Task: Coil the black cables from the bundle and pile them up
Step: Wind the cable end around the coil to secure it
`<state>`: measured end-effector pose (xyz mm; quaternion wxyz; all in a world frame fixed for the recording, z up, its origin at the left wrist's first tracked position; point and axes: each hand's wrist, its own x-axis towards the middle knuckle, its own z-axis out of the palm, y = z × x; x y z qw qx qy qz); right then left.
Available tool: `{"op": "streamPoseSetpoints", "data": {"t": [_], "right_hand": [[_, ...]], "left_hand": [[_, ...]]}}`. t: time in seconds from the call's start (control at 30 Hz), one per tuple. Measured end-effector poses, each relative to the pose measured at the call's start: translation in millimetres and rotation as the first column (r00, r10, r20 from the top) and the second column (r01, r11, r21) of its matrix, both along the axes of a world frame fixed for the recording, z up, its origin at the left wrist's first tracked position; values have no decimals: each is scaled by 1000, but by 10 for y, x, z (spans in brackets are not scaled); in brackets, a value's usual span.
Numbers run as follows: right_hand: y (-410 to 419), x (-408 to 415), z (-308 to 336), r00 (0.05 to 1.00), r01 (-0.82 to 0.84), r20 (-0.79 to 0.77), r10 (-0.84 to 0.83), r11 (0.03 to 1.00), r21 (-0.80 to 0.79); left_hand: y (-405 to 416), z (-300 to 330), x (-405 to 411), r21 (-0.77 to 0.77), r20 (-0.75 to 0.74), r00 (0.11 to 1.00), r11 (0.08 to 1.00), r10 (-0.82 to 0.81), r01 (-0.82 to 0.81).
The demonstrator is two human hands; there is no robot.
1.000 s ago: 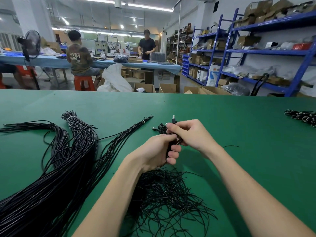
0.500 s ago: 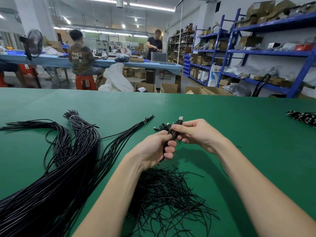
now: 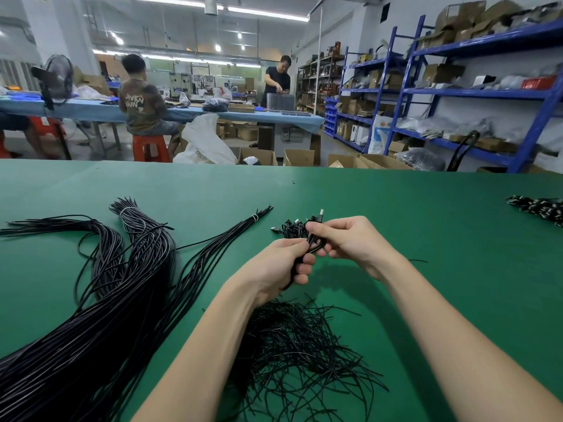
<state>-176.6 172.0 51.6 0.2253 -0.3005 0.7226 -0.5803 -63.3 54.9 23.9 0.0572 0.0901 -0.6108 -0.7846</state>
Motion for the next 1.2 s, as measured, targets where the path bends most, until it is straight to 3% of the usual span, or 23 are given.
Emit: {"op": "streamPoseSetpoints", "data": {"t": [0.13, 0.2, 0.23, 0.3, 0.53, 0.67, 1.0, 1.1, 1.2], "right_hand": [[111, 42, -47, 996, 60, 63, -62, 998, 37], [234, 103, -190, 989, 88, -140, -53, 962, 258], [283, 162, -289, 968, 67, -248, 38, 913, 402], [329, 336, -461, 927, -14, -295, 231, 808, 589], [230, 508, -471, 867, 104, -428, 254, 749, 654], [227, 534, -445, 875, 86, -394, 282, 709, 700], [238, 484, -470, 894, 54, -377, 242, 777, 627], [290, 439, -441, 936, 6, -309, 170, 868, 496], [320, 408, -409, 979, 18, -203, 36, 966, 259]], "left_hand": [[-91, -24, 2, 238, 22, 997, 968, 74, -77], [-160, -35, 9, 337, 33, 994, 935, 104, -109], [-177, -41, 11, 369, 37, 993, 921, 115, -120], [-181, -55, 7, 420, 41, 991, 898, 129, -134], [-206, -93, -10, 554, 34, 986, 818, 165, -156], [-214, -111, -31, 563, 45, 977, 803, 210, -198], [-205, -170, -43, 464, 53, 958, 842, 283, -275], [-212, -177, -48, 447, 50, 954, 847, 296, -286], [-218, -194, -43, 417, 46, 951, 859, 306, -296]]}}
